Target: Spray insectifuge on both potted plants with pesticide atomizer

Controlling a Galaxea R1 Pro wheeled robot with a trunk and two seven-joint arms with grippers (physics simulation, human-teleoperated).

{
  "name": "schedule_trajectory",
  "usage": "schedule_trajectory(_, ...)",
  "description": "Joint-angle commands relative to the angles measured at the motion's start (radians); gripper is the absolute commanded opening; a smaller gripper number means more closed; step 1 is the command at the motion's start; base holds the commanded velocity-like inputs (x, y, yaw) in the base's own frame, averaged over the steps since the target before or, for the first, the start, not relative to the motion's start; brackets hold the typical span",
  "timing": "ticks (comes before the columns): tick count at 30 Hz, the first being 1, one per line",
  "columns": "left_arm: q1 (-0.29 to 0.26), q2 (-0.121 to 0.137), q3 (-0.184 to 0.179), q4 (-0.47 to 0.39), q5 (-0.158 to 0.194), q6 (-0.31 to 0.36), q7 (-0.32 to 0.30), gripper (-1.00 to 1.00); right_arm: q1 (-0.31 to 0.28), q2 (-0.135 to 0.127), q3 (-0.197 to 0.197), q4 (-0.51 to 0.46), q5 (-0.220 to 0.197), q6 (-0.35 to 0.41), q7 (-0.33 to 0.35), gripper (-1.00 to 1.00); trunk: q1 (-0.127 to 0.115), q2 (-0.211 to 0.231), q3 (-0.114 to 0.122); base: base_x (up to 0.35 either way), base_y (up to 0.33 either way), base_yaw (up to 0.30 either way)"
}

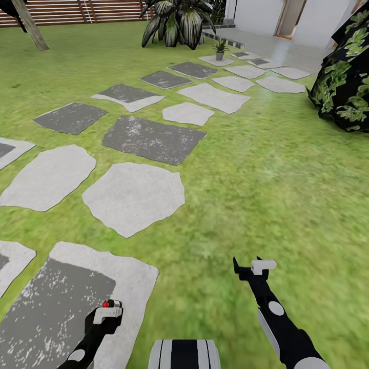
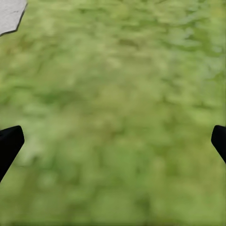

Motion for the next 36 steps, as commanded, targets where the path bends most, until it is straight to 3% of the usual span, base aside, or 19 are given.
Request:
schedule_trajectory(1, 0.000, 0.000, -0.001, 0.001, 0.000, -0.003, 0.000, 1.00, 0.000, 0.000, 0.000, 0.001, 0.000, -0.003, 0.000, 1.00, 0.000, 0.000, -0.001, 0.002, 0.000, 0.000)
schedule_trajectory(36, -0.002, 0.001, -0.001, -0.001, 0.000, -0.003, 0.000, 1.00, 0.000, 0.000, 0.000, 0.001, 0.000, -0.003, 0.000, 1.00, 0.000, 0.000, -0.012, 0.007, 0.000, 0.000)
